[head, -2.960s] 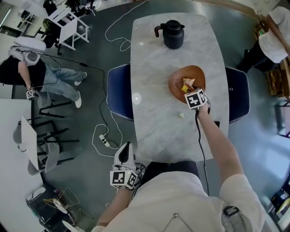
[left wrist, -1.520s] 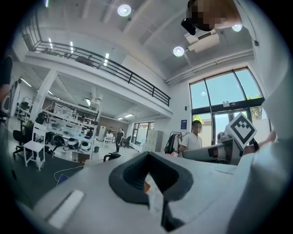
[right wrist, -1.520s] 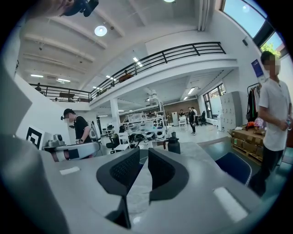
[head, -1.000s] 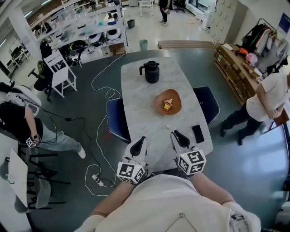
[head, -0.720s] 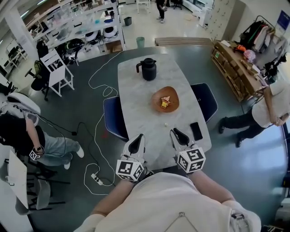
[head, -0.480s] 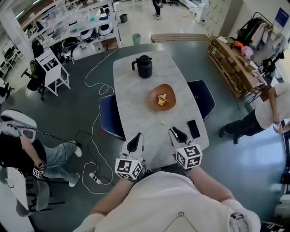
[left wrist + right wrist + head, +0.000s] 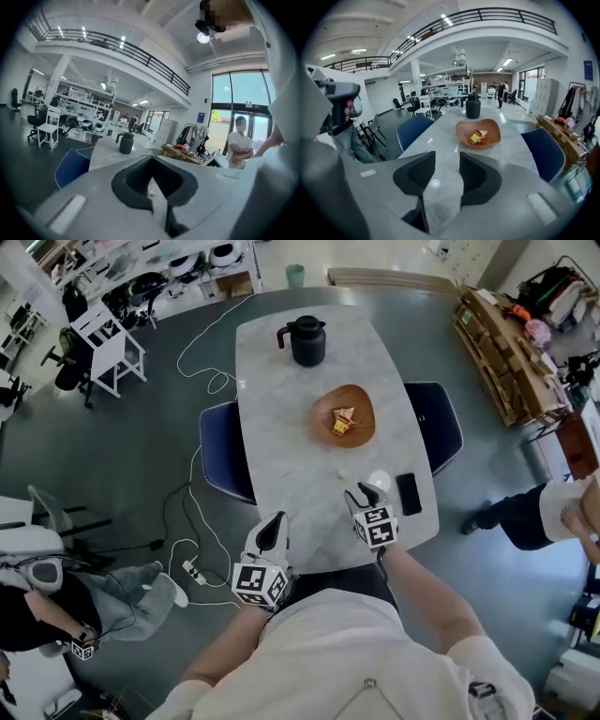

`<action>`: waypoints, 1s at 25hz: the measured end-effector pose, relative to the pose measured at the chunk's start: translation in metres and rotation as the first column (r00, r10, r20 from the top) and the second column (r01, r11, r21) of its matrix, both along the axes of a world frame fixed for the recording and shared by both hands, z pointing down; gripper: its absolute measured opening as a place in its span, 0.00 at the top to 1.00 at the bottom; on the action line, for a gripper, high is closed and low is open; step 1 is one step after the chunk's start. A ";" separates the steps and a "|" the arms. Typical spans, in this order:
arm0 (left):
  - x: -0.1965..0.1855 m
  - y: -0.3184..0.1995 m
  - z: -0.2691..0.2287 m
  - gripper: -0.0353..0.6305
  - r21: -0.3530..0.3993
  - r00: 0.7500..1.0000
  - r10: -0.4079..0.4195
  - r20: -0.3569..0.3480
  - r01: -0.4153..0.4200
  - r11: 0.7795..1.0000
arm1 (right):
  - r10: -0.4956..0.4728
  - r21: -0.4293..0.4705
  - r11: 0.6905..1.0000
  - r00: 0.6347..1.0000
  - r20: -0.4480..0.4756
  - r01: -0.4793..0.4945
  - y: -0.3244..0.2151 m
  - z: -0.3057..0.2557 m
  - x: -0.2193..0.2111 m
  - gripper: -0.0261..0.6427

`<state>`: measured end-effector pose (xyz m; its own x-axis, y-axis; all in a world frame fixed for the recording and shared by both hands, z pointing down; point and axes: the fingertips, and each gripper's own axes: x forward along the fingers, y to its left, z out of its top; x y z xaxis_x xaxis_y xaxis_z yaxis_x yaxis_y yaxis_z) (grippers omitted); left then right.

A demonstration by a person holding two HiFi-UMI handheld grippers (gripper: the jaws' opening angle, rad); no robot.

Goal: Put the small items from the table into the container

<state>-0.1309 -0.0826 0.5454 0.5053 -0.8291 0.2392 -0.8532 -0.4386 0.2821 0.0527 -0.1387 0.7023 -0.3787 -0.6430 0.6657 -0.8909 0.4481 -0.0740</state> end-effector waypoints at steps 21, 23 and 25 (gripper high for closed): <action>-0.053 0.025 0.077 0.94 -0.212 0.960 -0.250 0.125 0.272 0.939 | -0.033 -0.239 0.971 0.987 -0.154 -0.005 -0.084 0.185 -0.005 0.76; -0.057 0.029 0.076 0.94 -0.207 0.958 -0.258 0.126 0.280 0.937 | -0.016 -0.216 0.976 0.990 -0.143 -0.016 -0.081 0.168 -0.007 0.76; -0.060 0.028 0.073 0.94 -0.191 0.959 -0.254 0.124 0.274 0.943 | 0.009 -0.170 0.985 0.994 -0.113 -0.028 -0.077 0.140 -0.011 0.76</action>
